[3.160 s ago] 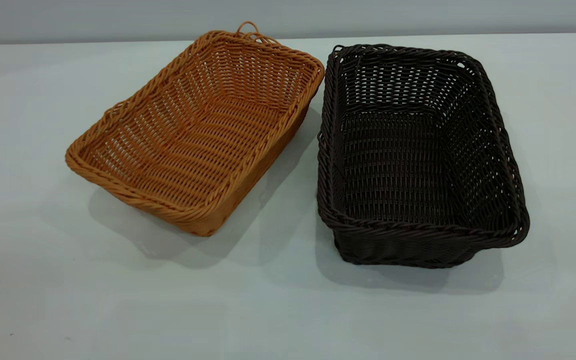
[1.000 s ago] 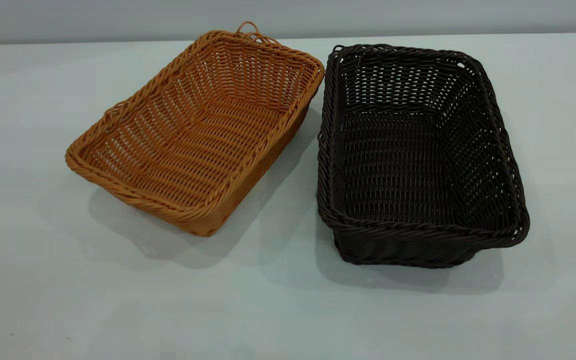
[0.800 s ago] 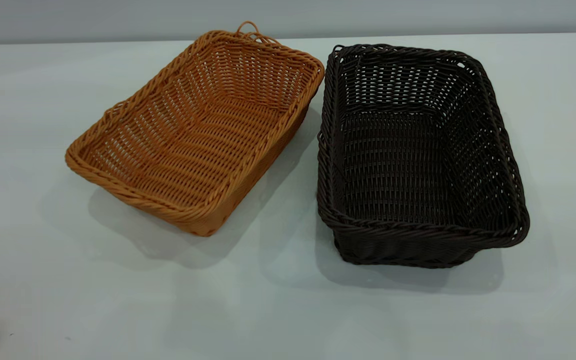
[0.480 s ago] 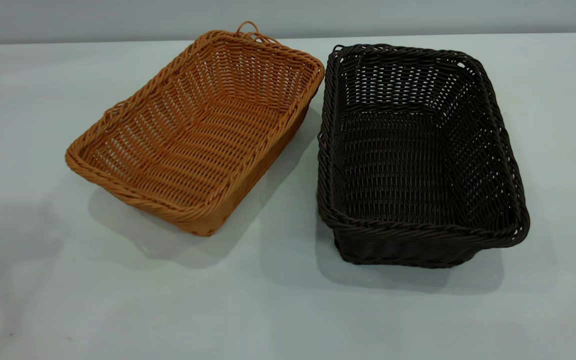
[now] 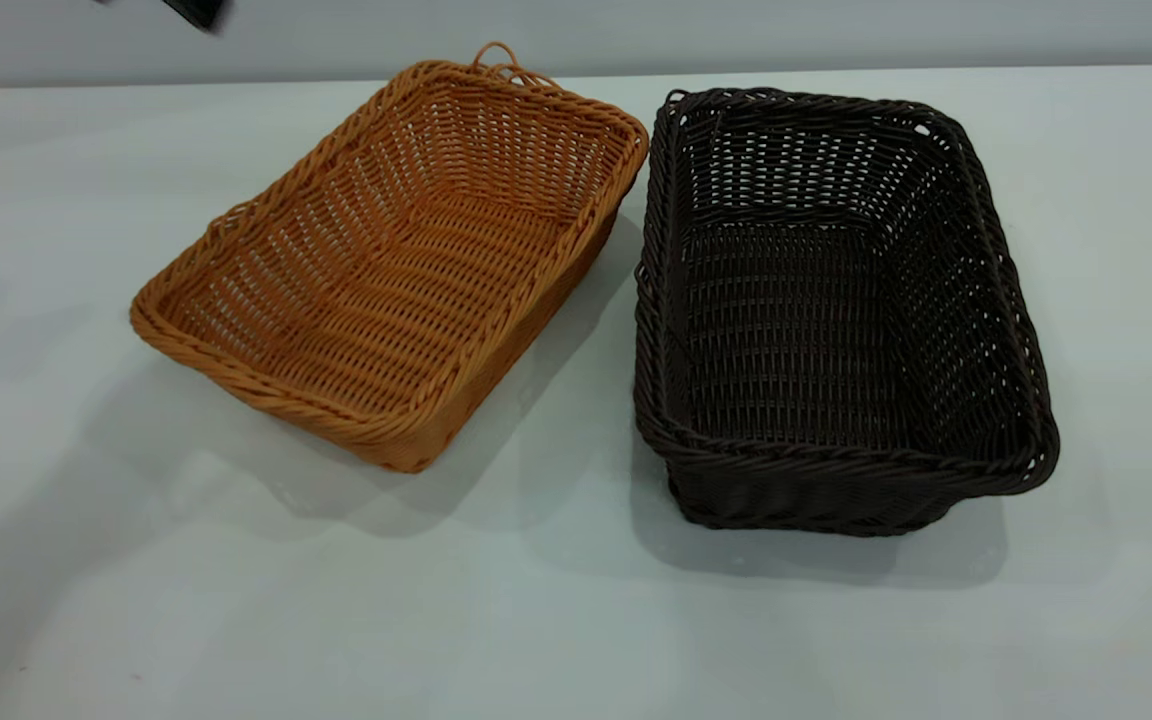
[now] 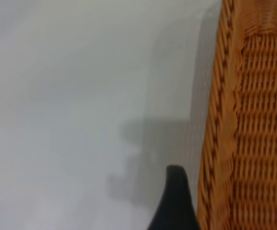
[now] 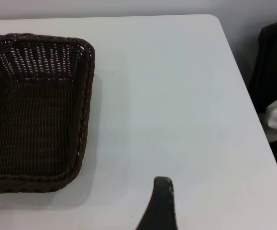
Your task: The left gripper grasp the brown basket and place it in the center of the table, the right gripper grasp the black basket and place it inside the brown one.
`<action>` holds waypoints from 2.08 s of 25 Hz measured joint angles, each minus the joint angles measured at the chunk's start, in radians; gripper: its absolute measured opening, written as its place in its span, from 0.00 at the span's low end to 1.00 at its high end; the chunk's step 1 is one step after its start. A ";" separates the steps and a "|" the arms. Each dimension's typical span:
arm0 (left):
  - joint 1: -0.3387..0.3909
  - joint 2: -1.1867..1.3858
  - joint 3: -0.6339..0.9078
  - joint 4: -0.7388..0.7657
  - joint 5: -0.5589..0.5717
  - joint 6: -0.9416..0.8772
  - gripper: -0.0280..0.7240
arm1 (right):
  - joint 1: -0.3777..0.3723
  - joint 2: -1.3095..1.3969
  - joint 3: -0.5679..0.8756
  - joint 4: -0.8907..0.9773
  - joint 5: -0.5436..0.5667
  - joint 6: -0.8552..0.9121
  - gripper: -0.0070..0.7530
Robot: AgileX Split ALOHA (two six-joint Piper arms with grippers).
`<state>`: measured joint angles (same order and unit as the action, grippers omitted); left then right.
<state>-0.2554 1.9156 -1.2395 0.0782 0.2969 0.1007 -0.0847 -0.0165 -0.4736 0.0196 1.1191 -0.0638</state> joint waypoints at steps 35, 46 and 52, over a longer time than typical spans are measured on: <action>0.003 0.355 -0.357 -0.019 -0.033 0.017 0.15 | 0.041 1.151 -0.169 0.845 -0.157 -0.225 0.79; 0.009 0.241 -0.357 -0.011 -0.099 0.015 0.14 | 0.310 1.506 -0.174 0.951 -0.331 0.064 0.79; 0.009 0.241 -0.357 -0.012 -0.106 0.015 0.14 | 0.380 1.666 -0.177 1.009 -0.501 0.137 0.79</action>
<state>-0.2460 2.1563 -1.5966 0.0663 0.1912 0.1159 0.2957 1.6494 -0.6511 1.0289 0.6182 0.0733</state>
